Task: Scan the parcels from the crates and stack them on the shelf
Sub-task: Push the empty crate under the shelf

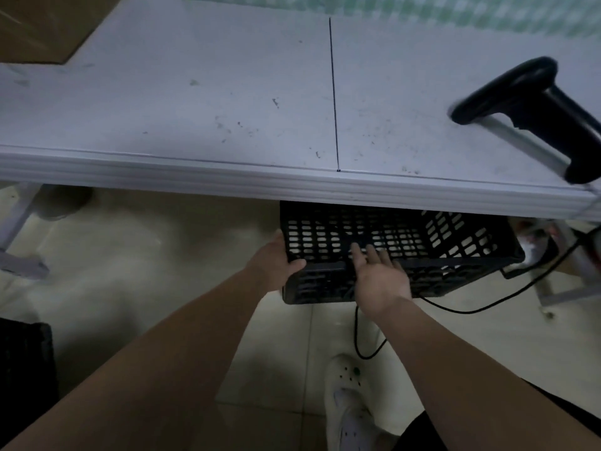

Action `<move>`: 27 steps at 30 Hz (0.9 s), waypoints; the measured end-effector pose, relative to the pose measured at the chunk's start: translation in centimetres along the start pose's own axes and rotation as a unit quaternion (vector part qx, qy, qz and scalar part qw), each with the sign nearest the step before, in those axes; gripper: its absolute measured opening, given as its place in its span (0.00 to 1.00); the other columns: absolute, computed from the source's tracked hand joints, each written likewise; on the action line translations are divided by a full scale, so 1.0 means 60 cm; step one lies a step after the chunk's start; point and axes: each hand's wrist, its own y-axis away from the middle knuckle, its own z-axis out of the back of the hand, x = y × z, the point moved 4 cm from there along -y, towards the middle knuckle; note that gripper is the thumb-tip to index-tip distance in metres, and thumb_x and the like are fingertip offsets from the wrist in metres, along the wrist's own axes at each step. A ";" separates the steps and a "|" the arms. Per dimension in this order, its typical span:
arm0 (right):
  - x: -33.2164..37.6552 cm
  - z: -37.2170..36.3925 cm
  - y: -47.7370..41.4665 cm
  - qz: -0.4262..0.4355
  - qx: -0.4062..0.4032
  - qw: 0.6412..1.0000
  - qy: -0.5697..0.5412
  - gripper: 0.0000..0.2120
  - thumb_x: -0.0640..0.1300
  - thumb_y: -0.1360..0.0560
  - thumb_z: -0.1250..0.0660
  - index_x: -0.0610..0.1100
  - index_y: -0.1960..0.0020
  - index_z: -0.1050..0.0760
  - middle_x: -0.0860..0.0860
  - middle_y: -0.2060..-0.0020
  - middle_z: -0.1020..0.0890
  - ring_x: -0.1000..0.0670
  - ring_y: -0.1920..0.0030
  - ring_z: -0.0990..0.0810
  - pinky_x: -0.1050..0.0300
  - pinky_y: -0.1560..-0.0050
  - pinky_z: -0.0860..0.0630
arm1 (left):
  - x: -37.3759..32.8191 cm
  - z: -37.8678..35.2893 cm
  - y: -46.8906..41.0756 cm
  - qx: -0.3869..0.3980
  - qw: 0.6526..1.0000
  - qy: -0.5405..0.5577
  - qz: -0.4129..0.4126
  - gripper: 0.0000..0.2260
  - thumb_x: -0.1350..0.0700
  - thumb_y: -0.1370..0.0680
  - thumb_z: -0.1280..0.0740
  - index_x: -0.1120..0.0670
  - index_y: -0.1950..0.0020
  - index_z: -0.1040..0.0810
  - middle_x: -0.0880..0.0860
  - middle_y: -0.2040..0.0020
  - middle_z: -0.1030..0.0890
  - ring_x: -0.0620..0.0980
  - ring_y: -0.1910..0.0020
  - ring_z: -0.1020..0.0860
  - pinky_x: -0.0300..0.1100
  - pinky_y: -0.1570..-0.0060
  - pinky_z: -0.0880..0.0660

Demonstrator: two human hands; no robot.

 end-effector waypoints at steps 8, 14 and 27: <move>0.079 -0.009 0.001 0.222 -0.031 0.967 0.121 0.40 0.37 0.20 0.47 0.55 0.25 0.73 0.51 0.29 0.75 0.41 0.23 0.64 0.40 0.24 0.53 | 0.003 -0.037 0.075 -0.106 0.948 -0.290 -0.077 0.27 0.49 0.18 0.43 0.54 0.22 0.45 0.51 0.25 0.39 0.53 0.26 0.43 0.46 0.31 0.39; 0.077 -0.010 -0.006 0.206 -0.050 0.964 0.159 0.39 0.39 0.19 0.47 0.54 0.27 0.76 0.50 0.32 0.77 0.40 0.24 0.66 0.36 0.26 0.55 | 0.020 -0.056 0.072 0.003 0.945 -0.323 -0.050 0.33 0.48 0.18 0.46 0.54 0.22 0.64 0.48 0.21 0.61 0.58 0.23 0.62 0.57 0.26 0.53; 0.005 0.032 -0.078 -0.010 -0.005 0.991 0.130 0.46 0.47 0.21 0.39 0.58 0.28 0.77 0.43 0.23 0.64 0.38 0.23 0.60 0.30 0.30 0.49 | -0.075 -0.065 -0.012 0.045 0.943 -0.329 0.016 0.39 0.54 0.20 0.39 0.53 0.22 0.67 0.53 0.21 0.60 0.59 0.23 0.63 0.62 0.27 0.55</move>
